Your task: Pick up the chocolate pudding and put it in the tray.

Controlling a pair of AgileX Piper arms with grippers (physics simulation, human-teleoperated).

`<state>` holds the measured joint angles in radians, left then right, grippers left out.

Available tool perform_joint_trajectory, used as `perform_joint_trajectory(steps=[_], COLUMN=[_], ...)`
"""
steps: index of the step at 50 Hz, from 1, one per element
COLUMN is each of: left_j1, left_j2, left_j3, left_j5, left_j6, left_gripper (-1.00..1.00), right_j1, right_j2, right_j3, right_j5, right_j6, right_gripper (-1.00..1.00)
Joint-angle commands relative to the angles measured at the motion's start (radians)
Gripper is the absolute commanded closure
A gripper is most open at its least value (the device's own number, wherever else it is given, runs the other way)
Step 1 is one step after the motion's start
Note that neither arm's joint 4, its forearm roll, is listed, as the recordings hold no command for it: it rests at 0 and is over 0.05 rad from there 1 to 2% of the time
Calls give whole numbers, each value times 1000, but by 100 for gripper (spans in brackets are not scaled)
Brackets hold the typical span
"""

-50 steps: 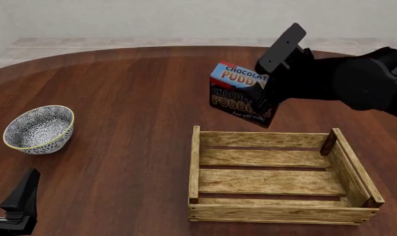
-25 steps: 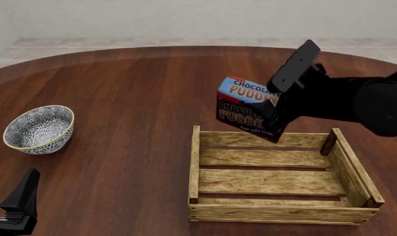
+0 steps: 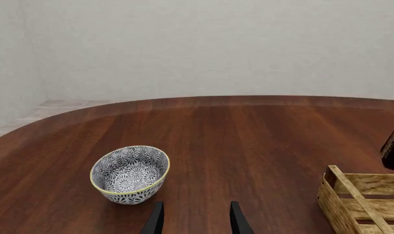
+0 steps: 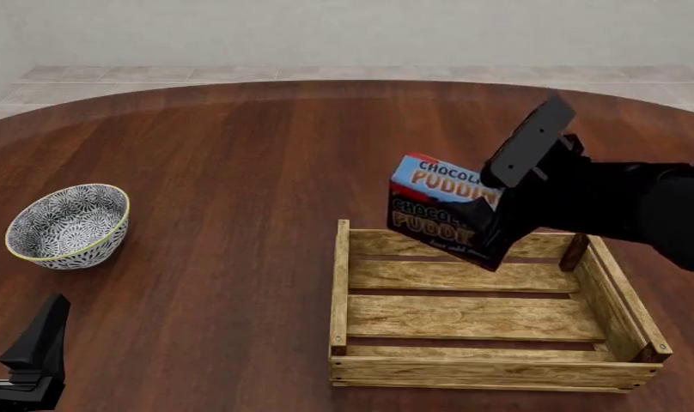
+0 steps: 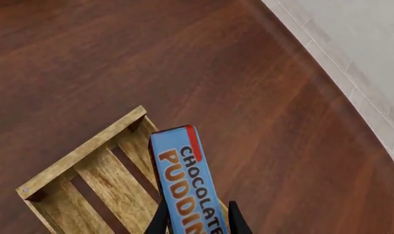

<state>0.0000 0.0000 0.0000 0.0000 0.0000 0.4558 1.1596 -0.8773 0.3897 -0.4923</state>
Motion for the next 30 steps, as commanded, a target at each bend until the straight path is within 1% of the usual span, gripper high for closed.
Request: perform_joint_trajectory(steps=[1, 18, 30], left_j1=[0, 0, 0], left_j2=[0, 0, 0], left_j3=[0, 0, 0], left_j5=[0, 0, 0], left_j6=[0, 0, 0], left_gripper=[-100, -100, -100], right_j1=[6, 9, 23], right_j2=[-31, -66, -54], right_j3=[36, 86, 129], right_j5=[2, 5, -40], right_j6=[27, 36, 63], right_gripper=[100, 100, 100])
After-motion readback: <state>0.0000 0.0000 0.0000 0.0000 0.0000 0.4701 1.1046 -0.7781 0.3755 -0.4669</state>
